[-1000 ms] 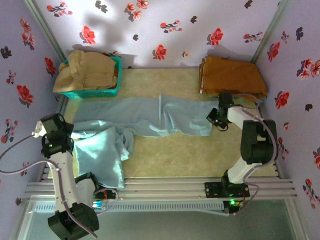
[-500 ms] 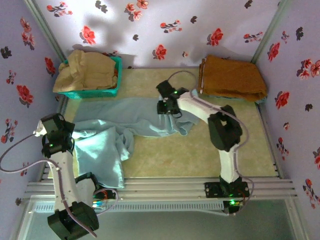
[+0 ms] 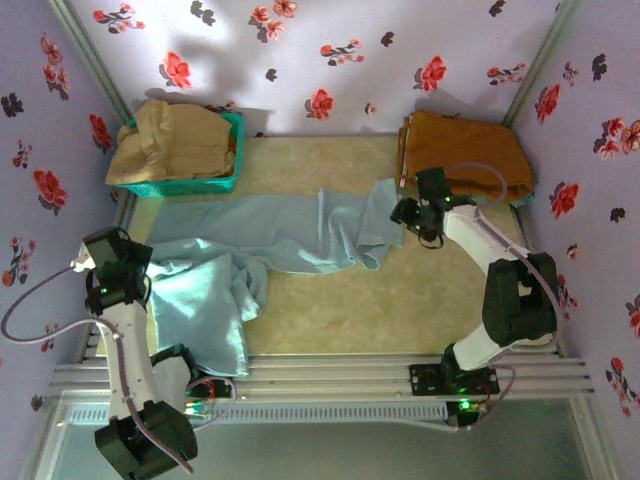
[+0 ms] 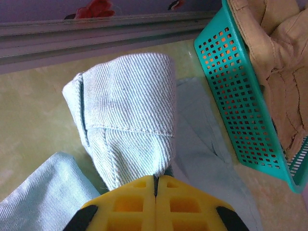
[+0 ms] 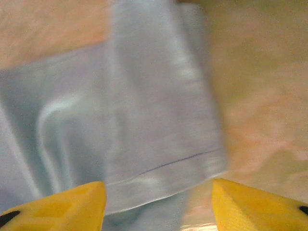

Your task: Fold and stack the trousers

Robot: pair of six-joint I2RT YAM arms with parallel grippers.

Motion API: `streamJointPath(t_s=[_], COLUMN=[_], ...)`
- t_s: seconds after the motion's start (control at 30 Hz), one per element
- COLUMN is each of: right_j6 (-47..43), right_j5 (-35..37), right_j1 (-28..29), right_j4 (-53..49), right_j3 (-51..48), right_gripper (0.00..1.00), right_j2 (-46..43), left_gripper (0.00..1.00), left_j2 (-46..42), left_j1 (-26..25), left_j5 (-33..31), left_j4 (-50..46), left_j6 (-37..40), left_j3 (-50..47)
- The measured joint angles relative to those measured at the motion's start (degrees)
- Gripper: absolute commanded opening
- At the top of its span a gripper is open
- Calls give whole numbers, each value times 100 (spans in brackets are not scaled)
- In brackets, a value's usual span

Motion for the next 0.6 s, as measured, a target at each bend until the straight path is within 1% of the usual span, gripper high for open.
streamJointPath(t_s=[0.1,0.23,0.3,0.4,0.47,0.6], right_j6=[223,549,706,885,962,1054], right_j5=[-304,-704,-833,-973,-1003,-973], right_j1=[-68,-199,-269,-348,-341,-354], right_j4=[98,614,824,914,1102,1165], right_j3=[-219,-214,-212,-201,-179,-181], right_gripper=[73,67,63,49,35,17], right_j2=[201,688,977,1117,1207,1272], left_gripper=[0,0,0,0,0,0], left_j2=[7,7,4,4,4,4], left_j1=[0,0,0,0,0,0], left_j5=[17,20,22,22,22,22], left_j4=[9,7,7,7,7,7], left_j6=[0,0,0,0,0,2], left_j3=[-2,-2,-2,-2,-2,-2])
